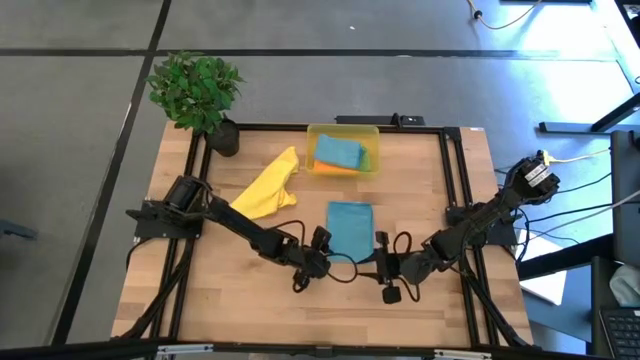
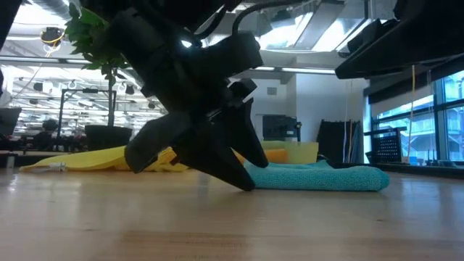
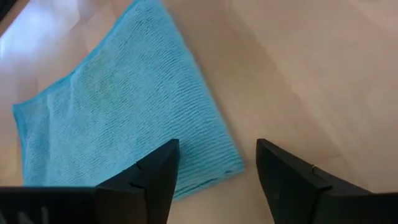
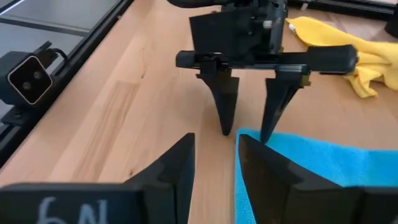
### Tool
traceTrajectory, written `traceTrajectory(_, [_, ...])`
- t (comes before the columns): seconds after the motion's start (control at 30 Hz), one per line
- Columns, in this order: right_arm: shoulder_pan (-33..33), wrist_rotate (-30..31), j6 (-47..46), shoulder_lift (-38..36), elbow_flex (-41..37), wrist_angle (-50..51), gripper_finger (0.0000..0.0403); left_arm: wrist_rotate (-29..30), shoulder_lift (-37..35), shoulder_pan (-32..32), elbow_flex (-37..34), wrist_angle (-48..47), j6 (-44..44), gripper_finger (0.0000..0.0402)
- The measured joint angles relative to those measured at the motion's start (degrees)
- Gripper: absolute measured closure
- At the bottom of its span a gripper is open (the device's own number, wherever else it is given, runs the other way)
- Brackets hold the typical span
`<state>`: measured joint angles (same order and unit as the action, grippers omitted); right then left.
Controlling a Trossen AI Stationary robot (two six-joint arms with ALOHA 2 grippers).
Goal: Fold microfiber towels
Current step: Fold the blue microfiber cloth
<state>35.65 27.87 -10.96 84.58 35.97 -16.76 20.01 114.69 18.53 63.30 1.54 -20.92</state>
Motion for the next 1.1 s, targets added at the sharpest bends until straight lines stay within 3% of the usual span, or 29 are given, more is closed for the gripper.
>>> traceTrajectory(0.33, [-0.03,0.11,-3.68,0.0,0.0,3.0,0.0277,1.72,0.04,-1.89,-0.01,-0.77,-0.8,0.0217])
traceTrajectory(0.67, [-0.03,-3.82,-4.72,5.72,-0.02,9.58,0.0271,1.96,0.17,-1.5,-0.14,-1.25,-3.27,0.0289])
traceTrajectory(0.93, [-0.03,-1.25,-2.54,7.5,0.0,10.1,0.0203,0.28,0.16,-1.78,-0.16,-1.26,-3.27,0.0316])
traceTrajectory(1.1, [-0.05,1.01,-0.71,8.3,0.0,16.8,0.0162,0.15,0.17,-1.78,-0.16,-1.21,-3.27,0.0317])
